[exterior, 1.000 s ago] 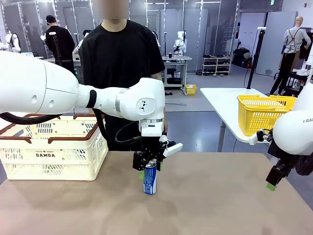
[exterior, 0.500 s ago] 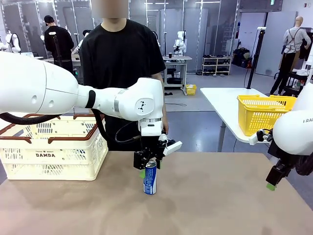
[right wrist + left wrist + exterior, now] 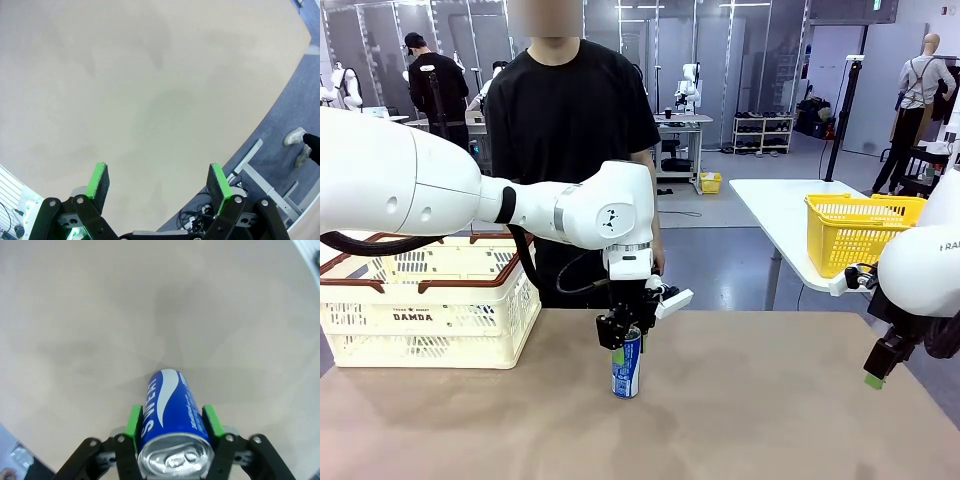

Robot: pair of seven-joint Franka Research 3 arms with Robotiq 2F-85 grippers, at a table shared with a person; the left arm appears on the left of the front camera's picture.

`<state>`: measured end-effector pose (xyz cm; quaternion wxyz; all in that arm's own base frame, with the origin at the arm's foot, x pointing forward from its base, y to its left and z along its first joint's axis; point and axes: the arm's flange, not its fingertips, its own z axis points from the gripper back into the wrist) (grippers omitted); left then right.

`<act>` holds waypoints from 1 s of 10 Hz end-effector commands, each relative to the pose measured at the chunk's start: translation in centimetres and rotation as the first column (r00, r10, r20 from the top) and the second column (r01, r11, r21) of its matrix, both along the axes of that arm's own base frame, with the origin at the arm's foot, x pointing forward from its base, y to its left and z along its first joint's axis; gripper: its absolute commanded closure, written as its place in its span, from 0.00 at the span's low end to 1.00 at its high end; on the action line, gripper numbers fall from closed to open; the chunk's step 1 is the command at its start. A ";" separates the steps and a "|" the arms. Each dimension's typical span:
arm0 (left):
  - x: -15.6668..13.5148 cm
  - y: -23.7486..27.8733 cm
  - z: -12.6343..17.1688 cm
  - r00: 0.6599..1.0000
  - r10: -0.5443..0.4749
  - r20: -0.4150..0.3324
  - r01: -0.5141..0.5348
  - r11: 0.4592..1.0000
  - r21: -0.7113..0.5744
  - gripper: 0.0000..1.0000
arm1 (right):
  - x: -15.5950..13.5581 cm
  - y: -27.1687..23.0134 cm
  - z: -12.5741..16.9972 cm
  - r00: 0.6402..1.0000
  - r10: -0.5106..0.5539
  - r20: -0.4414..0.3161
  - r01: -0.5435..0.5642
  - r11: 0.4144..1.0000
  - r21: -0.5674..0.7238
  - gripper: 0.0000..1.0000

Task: Place the drinks into the Shopping basket.
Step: Pick up one drink and place it into the Shopping basket.

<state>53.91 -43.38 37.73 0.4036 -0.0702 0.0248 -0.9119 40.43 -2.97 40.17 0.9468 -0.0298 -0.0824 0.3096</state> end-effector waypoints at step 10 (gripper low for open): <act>-2.3 0.8 15.1 0.983 0.004 0.181 -0.027 0.992 0.126 0.75 | 0.0 -0.1 0.0 1.000 -0.004 0.000 0.004 1.000 -0.002 0.02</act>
